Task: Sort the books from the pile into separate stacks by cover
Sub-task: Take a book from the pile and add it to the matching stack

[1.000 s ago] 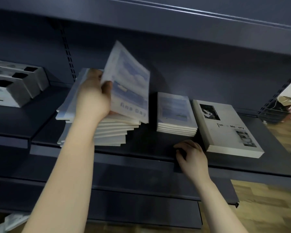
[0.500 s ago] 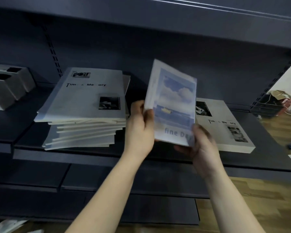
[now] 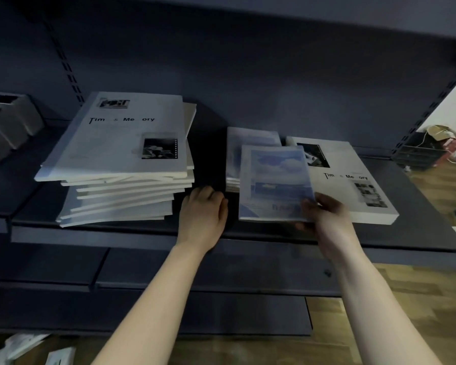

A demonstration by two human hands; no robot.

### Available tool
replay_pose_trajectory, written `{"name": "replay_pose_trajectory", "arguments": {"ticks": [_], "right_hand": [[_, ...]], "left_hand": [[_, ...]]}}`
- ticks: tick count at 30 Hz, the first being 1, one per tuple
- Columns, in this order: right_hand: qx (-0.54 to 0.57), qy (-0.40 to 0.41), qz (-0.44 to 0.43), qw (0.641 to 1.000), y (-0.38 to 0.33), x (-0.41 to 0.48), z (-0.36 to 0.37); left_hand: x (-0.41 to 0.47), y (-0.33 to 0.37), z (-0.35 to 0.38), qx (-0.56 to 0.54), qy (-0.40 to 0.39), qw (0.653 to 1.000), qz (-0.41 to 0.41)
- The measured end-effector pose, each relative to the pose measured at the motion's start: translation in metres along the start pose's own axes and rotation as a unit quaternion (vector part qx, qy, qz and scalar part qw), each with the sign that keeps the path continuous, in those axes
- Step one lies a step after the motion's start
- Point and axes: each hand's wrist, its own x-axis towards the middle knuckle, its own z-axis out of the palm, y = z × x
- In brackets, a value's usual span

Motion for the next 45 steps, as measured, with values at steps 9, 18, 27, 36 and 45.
{"name": "replay_pose_trajectory", "arguments": {"ticks": [9,18,27,36,45], "right_hand": [[-0.344,-0.033,-0.174,0.922,-0.011,0.001,-0.008],[-0.404,0.013,-0.294,0.866,-0.005,0.018,0.012],[-0.441,-0.001,-0.290,0.849,0.001,0.051,0.033],[-0.425,0.005,-0.270,0.864,-0.003,0.055,0.044],[-0.406,0.004,-0.245,0.881,-0.007,0.058,0.048]], "left_hand": [[-0.002,0.002,0.003,0.019,-0.010,0.999,-0.027],[-0.003,0.000,0.006,0.015,0.005,0.999,-0.028],[-0.004,0.001,0.003,0.005,0.005,1.000,-0.026],[-0.005,-0.001,0.007,0.001,0.007,0.999,-0.034],[-0.004,-0.002,0.006,-0.009,0.003,0.999,-0.036]]}}
